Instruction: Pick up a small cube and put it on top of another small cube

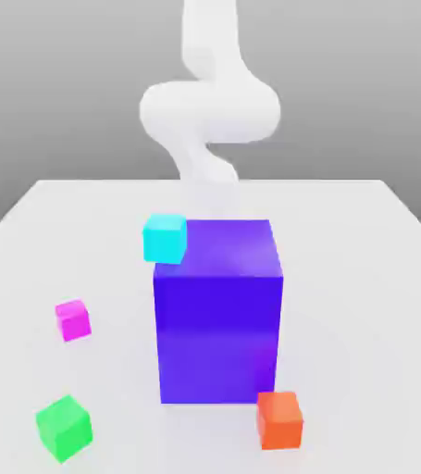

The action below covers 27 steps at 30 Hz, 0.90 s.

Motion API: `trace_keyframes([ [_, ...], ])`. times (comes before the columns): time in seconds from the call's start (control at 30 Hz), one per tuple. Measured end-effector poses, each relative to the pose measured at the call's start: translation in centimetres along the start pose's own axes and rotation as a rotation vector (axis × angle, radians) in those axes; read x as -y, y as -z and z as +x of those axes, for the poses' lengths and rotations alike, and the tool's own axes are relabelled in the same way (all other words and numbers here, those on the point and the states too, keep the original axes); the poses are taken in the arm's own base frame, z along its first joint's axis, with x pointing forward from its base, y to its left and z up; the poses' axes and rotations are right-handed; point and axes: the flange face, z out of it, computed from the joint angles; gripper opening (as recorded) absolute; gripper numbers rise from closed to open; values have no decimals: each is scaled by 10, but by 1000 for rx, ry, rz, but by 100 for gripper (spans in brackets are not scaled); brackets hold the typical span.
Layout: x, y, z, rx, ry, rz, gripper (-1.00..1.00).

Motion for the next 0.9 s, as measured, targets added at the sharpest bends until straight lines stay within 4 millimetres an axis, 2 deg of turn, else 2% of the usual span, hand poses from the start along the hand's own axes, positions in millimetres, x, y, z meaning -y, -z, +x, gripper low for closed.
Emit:
trace_keyframes([
  [0.1, -46, -69, 12, 15, -101, -119, 0],
  [0.2, -102, -125, 18, 34, -202, -226, 0],
  [0.3, -164, -171, 15, 56, -309, -327, 0],
  [0.4, -231, -206, 4, 81, -421, -421, 0],
  [0.57, -341, -243, -36, 132, -619, -563, 0],
  [0.73, -434, -255, -100, 193, -828, -684, 0],
  [0.8, -456, -259, -121, 209, -884, -712, 0],
  [0.9, -470, -275, -134, 213, -893, -721, 0],
])
